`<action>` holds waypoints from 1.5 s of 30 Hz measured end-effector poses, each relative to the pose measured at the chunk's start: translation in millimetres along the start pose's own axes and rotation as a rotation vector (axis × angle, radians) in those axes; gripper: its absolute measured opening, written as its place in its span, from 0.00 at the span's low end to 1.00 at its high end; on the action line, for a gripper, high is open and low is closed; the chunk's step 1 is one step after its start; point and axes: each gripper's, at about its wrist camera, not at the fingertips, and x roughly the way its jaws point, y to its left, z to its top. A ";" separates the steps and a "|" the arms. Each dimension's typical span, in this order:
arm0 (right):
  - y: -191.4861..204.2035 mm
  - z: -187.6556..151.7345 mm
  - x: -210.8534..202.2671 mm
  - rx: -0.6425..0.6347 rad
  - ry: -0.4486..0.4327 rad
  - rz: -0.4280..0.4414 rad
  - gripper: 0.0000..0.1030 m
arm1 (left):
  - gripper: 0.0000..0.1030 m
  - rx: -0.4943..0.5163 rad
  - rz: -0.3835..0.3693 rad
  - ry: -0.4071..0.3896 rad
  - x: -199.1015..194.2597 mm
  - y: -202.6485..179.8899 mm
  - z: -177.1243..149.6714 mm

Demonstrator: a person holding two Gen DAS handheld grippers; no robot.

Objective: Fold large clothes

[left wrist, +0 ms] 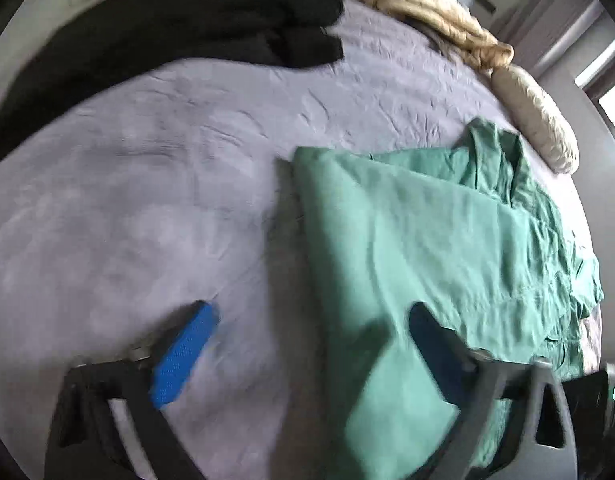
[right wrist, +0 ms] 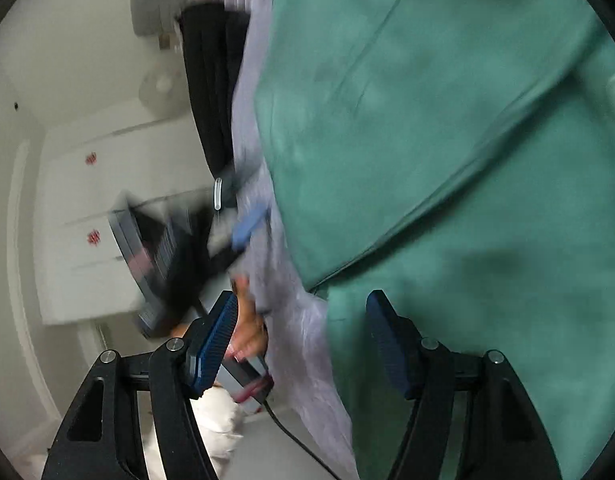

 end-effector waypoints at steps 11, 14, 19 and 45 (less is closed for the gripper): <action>18.5 -0.7 56.2 -0.015 -0.004 -0.021 0.02 | 0.06 0.114 0.010 0.019 9.6 3.4 10.6; 1.7 -1.0 71.3 0.038 0.013 -0.054 0.03 | 0.06 0.088 0.005 0.002 11.9 8.8 6.1; 17.4 -3.4 53.4 -0.058 0.130 -0.134 0.12 | 0.06 0.078 0.083 -0.052 -6.9 6.6 3.0; -51.0 42.9 -281.6 0.043 -0.448 -0.496 0.02 | 0.06 0.044 0.300 -0.066 -40.7 -27.6 -74.2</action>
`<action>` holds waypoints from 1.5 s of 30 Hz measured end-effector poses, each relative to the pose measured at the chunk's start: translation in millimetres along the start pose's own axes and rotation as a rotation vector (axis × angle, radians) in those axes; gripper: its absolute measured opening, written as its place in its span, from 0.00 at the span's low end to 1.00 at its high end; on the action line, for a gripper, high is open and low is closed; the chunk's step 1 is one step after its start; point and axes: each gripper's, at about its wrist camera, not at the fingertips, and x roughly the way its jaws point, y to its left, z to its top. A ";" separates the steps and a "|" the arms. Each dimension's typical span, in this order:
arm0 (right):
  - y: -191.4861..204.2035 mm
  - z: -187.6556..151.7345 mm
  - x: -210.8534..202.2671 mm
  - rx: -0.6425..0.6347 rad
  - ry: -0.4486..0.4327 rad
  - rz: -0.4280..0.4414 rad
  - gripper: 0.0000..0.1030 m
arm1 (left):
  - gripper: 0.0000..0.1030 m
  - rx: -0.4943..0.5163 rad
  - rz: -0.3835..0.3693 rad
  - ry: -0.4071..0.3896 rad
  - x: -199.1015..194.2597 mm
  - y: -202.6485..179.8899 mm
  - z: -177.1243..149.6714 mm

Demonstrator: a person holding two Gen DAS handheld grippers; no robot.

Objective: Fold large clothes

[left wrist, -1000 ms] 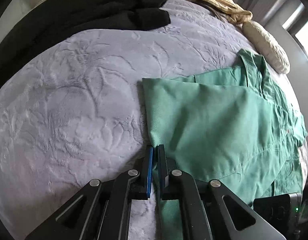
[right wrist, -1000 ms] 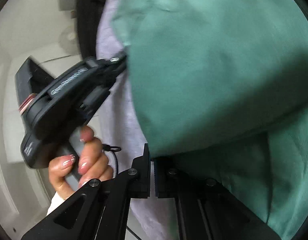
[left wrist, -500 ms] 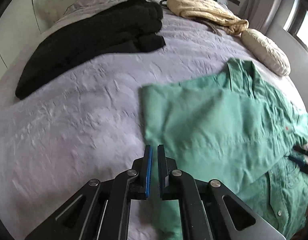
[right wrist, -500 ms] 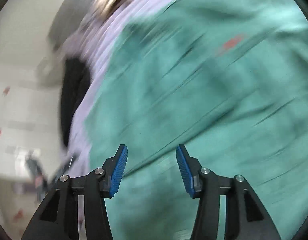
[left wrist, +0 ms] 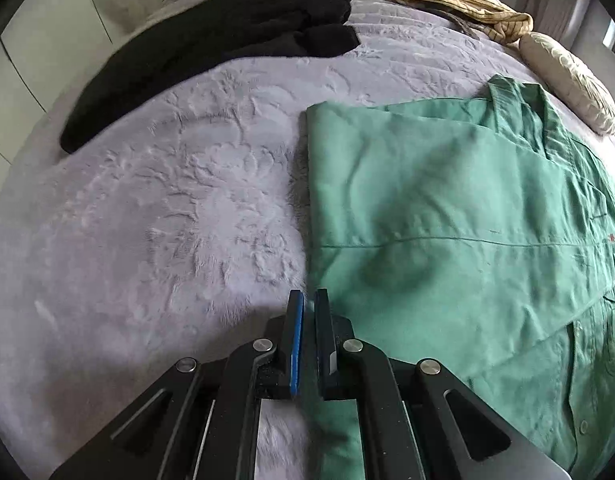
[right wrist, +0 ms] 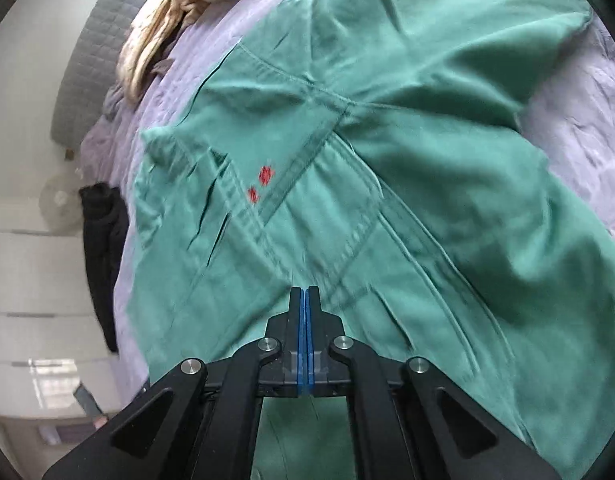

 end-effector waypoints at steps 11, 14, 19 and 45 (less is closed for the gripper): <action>-26.2 -31.3 -37.8 -0.018 0.086 0.049 0.58 | 0.06 0.012 0.013 0.044 -26.8 -64.6 -30.8; -34.6 -30.4 -45.5 -0.015 0.093 0.068 0.58 | 0.07 0.029 0.001 0.081 -25.5 -86.4 -41.6; -49.3 -23.4 -60.2 -0.020 0.085 0.089 0.67 | 0.90 0.027 -0.028 0.118 -26.4 -117.8 -50.0; -185.7 74.2 -165.8 0.125 -0.160 0.173 1.00 | 0.99 0.163 -0.102 0.138 25.3 -318.8 -53.7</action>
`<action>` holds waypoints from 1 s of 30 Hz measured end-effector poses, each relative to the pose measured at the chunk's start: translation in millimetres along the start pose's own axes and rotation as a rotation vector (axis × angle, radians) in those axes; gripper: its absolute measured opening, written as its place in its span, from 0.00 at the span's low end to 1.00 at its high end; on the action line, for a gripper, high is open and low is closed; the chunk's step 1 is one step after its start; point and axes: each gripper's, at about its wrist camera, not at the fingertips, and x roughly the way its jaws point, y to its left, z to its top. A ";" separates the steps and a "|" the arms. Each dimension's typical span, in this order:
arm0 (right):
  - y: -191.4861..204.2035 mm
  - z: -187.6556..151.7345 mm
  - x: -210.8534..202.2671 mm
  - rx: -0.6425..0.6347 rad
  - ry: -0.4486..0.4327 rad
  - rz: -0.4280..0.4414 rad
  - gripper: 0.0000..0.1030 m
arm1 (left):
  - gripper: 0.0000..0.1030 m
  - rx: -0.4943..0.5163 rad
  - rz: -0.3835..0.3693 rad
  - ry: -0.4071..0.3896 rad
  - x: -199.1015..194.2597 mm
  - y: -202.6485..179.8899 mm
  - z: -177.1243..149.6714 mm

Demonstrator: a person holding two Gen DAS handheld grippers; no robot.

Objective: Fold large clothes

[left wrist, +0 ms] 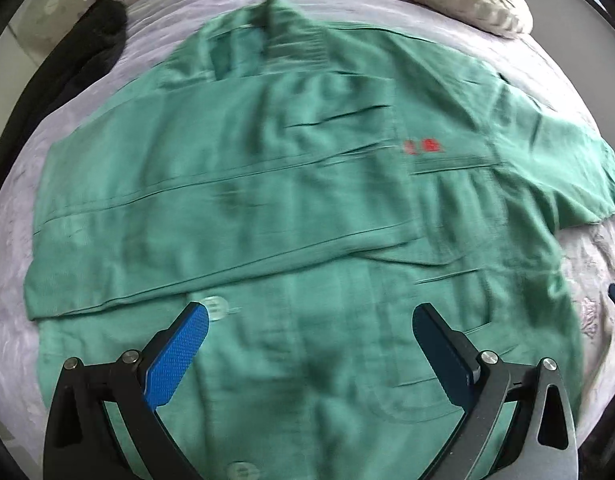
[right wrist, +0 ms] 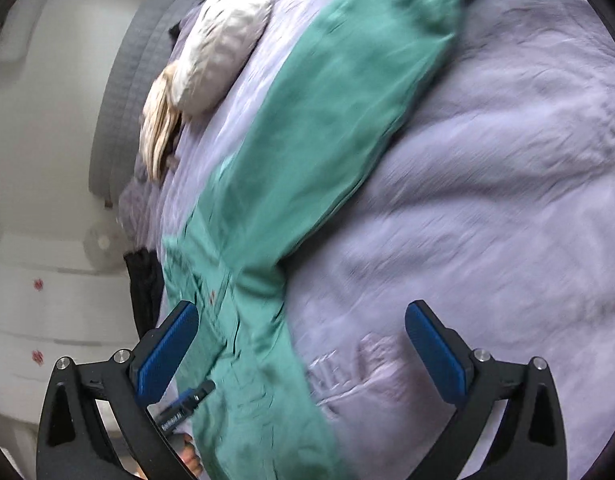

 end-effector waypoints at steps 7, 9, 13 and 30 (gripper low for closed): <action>-31.4 58.4 -20.5 0.058 -0.102 -0.059 1.00 | 0.99 0.045 -0.015 -0.018 26.5 -47.5 11.3; -40.8 75.0 -20.3 0.110 -0.098 -0.031 1.00 | 0.99 0.053 -0.030 -0.012 34.7 -63.8 15.5; -50.5 105.7 -21.2 0.158 -0.141 0.030 1.00 | 0.99 0.047 -0.046 -0.006 50.4 -102.0 36.7; -96.1 194.0 -4.0 0.448 -0.248 0.161 0.29 | 0.99 0.045 -0.066 0.005 90.7 -167.1 82.6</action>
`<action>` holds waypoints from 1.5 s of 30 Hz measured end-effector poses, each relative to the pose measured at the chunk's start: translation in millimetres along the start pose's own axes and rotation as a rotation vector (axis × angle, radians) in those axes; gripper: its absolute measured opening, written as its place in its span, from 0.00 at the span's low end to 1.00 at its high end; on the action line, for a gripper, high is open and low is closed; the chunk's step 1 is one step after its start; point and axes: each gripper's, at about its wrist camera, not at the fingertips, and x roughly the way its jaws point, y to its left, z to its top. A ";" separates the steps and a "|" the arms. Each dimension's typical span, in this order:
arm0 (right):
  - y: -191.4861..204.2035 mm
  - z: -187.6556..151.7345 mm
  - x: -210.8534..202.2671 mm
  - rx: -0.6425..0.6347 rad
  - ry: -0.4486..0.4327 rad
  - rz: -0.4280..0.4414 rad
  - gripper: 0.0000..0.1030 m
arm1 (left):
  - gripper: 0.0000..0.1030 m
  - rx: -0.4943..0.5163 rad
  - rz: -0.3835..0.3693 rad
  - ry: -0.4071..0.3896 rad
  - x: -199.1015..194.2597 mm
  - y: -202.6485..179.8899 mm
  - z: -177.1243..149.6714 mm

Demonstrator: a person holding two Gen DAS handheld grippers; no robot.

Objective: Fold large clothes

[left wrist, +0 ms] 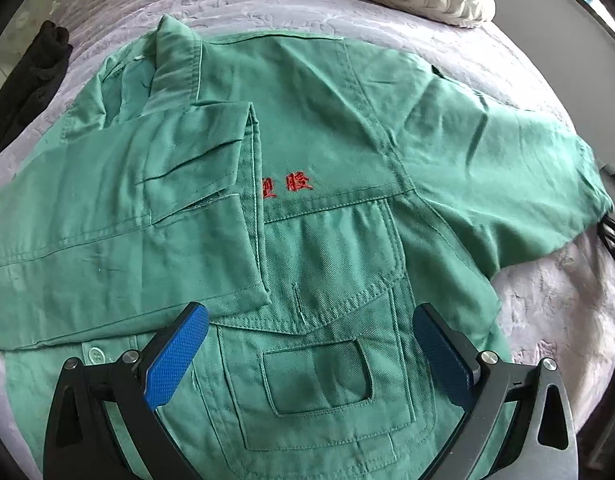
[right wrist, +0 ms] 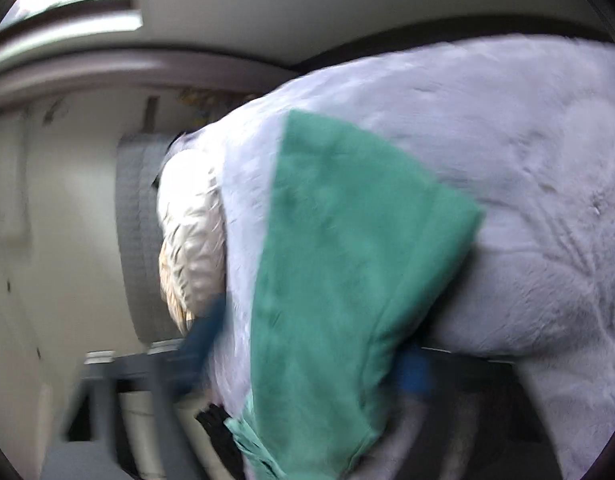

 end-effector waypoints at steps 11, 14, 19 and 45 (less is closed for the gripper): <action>89.8 -67.0 -0.4 -0.312 0.097 0.169 0.06 | 0.99 -0.060 0.018 -0.077 -13.7 71.8 2.0; 135.0 -119.3 9.4 -0.462 0.166 0.206 0.06 | 0.99 -0.089 0.037 -0.104 -19.6 97.7 6.2; 195.8 -235.0 37.2 -0.723 0.274 0.215 0.06 | 0.99 -0.150 0.070 -0.145 -51.8 169.7 -14.1; 137.3 -532.0 201.3 -1.011 0.530 -0.201 0.16 | 0.99 -0.365 0.118 -0.197 -111.8 365.1 -112.1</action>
